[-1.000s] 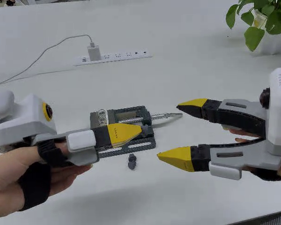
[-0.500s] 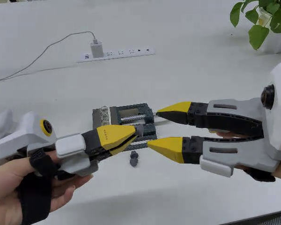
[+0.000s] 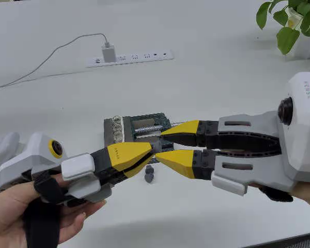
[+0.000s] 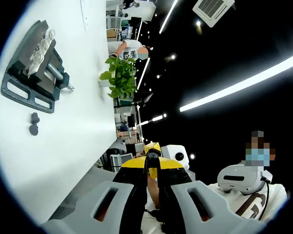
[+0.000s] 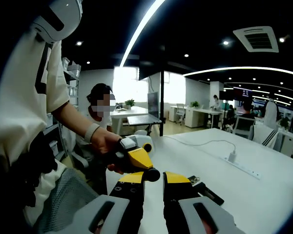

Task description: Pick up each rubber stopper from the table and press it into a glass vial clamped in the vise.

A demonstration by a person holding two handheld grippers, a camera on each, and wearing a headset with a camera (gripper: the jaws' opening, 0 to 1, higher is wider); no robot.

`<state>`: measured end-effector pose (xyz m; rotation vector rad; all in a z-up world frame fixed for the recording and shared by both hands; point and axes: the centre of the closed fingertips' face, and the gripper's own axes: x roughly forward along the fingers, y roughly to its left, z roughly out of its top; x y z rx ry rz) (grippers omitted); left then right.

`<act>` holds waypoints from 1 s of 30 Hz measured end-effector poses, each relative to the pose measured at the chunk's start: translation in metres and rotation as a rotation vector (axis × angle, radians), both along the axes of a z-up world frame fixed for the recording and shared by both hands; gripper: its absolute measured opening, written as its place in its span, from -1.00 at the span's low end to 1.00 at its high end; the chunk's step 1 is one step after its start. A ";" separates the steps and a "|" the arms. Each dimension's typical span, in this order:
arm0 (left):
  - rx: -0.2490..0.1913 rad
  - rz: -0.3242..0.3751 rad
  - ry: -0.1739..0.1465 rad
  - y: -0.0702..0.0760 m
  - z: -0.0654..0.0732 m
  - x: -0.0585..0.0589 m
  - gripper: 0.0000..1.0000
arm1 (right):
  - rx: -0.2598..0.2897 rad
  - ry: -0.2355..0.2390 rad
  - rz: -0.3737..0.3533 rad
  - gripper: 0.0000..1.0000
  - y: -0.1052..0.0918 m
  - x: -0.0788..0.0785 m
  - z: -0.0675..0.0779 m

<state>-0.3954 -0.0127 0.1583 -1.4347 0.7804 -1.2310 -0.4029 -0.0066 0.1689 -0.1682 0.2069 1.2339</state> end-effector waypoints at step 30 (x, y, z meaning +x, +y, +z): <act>-0.031 -0.038 0.029 0.003 -0.002 -0.009 -0.94 | -0.053 -0.032 0.074 -0.84 0.003 -0.010 -0.003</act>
